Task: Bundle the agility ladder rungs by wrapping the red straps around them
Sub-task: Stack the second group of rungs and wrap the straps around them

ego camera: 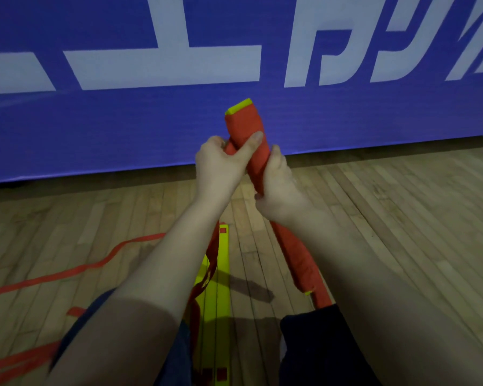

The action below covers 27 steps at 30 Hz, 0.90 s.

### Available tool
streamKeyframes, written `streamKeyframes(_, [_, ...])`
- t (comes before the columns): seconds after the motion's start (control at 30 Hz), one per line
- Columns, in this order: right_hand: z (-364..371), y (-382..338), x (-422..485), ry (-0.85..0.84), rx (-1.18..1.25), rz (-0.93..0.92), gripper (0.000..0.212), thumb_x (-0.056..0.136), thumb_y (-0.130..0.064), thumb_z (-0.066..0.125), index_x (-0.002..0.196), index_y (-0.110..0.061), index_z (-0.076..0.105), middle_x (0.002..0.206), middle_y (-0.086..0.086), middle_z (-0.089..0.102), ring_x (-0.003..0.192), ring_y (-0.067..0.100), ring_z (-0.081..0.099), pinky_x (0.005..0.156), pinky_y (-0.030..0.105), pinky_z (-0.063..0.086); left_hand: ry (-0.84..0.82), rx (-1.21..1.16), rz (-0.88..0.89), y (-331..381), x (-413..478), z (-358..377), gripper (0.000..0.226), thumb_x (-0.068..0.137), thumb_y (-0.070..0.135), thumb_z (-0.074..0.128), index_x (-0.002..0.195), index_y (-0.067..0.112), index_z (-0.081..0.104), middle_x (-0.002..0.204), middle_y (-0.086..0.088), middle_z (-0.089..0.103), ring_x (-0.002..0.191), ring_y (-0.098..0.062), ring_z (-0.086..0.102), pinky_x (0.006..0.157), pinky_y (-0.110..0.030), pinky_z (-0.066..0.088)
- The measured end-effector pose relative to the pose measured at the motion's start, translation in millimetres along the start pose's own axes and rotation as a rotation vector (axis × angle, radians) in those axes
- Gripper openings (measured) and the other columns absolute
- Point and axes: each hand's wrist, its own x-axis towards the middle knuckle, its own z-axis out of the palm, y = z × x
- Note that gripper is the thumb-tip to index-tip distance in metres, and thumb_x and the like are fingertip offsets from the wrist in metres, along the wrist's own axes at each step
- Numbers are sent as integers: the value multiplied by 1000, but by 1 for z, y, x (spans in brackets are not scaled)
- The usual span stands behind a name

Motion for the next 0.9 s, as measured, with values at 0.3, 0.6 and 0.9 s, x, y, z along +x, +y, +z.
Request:
streamKeyframes(0.3, [1, 2, 1, 151, 425, -50, 45, 62, -17, 86, 95, -28, 58, 103, 3, 53, 88, 10, 59, 80, 26, 51, -141, -61, 139, 6, 2, -13, 24, 80, 45, 71, 75, 27, 57, 65, 8, 57, 57, -3, 52, 54, -14, 40])
streamKeyframes(0.6, [3, 0, -2, 366, 487, -45, 45, 73, 6, 53, 113, -12, 48, 88, 7, 64, 82, 26, 63, 68, 32, 49, -134, -239, 91, 15, -14, -9, 42, 77, 46, 73, 78, 6, 60, 63, -5, 69, 52, -15, 65, 53, -32, 51])
streamKeyframes(0.9, [1, -8, -5, 114, 292, -71, 86, 62, -28, 60, 144, -20, 33, 121, 7, 50, 114, 27, 49, 98, 43, 40, 5, 31, 195, 2, 2, -10, 37, 81, 53, 64, 81, 15, 61, 72, -2, 62, 68, -16, 59, 67, -39, 47])
